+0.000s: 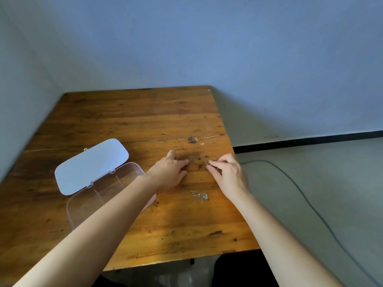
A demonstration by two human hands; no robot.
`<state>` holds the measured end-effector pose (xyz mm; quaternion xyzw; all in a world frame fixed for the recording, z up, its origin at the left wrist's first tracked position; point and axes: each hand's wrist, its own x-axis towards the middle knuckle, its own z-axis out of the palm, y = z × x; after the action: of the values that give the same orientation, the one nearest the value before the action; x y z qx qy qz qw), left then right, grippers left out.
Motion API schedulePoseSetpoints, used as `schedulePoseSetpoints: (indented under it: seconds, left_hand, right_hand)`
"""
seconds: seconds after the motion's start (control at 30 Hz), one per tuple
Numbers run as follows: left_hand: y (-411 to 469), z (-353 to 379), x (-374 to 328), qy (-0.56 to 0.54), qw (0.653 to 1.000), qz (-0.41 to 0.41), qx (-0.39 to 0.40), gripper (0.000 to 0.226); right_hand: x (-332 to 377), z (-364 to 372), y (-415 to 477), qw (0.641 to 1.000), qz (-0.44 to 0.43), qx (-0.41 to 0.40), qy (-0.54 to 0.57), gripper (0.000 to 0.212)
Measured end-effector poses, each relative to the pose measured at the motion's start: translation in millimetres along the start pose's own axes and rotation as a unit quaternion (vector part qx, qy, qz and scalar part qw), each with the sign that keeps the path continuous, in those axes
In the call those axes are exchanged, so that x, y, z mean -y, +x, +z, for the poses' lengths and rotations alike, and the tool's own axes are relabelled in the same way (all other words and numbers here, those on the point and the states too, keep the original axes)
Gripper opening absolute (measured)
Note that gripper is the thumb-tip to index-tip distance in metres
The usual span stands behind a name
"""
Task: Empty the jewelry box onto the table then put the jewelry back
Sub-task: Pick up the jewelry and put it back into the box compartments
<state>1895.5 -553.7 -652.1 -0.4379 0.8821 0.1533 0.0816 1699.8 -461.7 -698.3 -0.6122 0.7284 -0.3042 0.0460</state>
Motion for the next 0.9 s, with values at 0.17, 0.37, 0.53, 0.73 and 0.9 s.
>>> schedulePoseSetpoints:
  seconds: [0.17,0.37,0.53,0.73,0.9]
  left_hand:
    - [-8,1,-14,0.029,0.999,-0.012,-0.033,0.02]
    - [-16,0,-24,-0.011,0.997,-0.049,-0.061,0.015]
    - [-39,-1,-25,-0.164,0.973,-0.036,-0.159,0.008]
    - [-90,-27,-19,-0.552,0.801,-0.073,-0.218,0.008]
    - [-134,-54,1,-0.661,0.703,-0.051,-0.259,0.007]
  right_hand:
    - [6,-3,-3,0.999,0.02,0.013,0.022,0.019]
    - [9,-4,-13,0.996,0.046,0.059,-0.045,0.024]
    - [15,-18,-23,0.992,0.096,0.085,-0.014,0.022]
    - [35,-43,-22,0.981,0.155,0.029,0.109,0.021]
    - [89,-67,-13,0.965,0.139,-0.019,0.221,0.019]
